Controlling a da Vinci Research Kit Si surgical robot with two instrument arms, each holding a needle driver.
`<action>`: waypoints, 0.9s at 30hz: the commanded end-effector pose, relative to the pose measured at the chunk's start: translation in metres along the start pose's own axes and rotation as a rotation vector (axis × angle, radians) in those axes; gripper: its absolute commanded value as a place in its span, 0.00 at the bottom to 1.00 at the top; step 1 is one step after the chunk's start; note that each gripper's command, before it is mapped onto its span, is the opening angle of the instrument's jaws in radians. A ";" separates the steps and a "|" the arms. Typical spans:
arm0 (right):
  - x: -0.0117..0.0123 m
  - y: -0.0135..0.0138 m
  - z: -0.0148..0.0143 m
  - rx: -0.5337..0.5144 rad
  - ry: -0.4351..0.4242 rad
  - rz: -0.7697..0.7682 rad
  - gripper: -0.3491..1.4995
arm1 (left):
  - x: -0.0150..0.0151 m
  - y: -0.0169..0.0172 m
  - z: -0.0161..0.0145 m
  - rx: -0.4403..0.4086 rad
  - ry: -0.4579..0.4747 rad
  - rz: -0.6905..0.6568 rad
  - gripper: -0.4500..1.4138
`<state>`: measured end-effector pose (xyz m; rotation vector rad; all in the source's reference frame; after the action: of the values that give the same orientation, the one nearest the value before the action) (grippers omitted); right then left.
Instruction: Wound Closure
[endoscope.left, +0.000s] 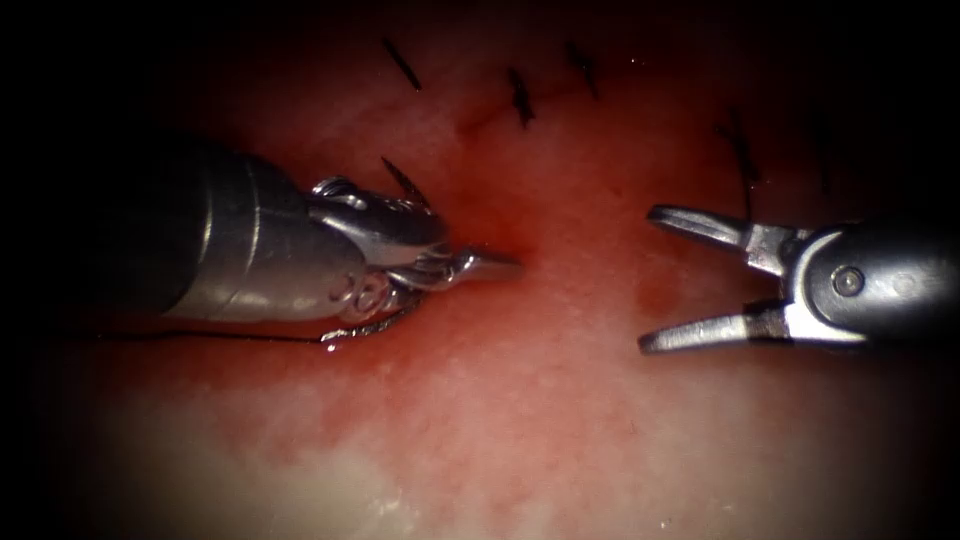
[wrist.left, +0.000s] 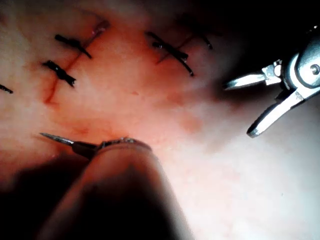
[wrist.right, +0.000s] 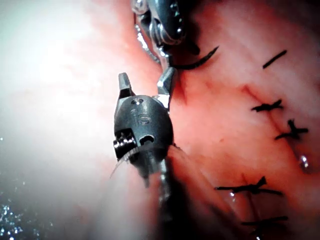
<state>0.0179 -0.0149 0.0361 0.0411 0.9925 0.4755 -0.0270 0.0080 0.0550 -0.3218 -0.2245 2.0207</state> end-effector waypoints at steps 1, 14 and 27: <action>-0.0004 -0.0008 0.0006 0.003 0.000 0.000 0.73 | -0.0005 0.0007 0.0003 -0.003 -0.004 -0.003 0.90; -0.0003 -0.0014 0.0013 0.005 -0.016 -0.001 0.74 | -0.0008 -0.0008 0.0015 0.003 -0.005 -0.025 0.88; -0.0004 -0.0014 0.0015 0.004 -0.019 -0.002 0.74 | 0.0013 -0.0023 0.0034 -0.009 -0.008 -0.052 0.59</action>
<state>0.0188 -0.0154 0.0365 0.0453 0.9742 0.4710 -0.0262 0.0110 0.0583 -0.3148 -0.2421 1.9691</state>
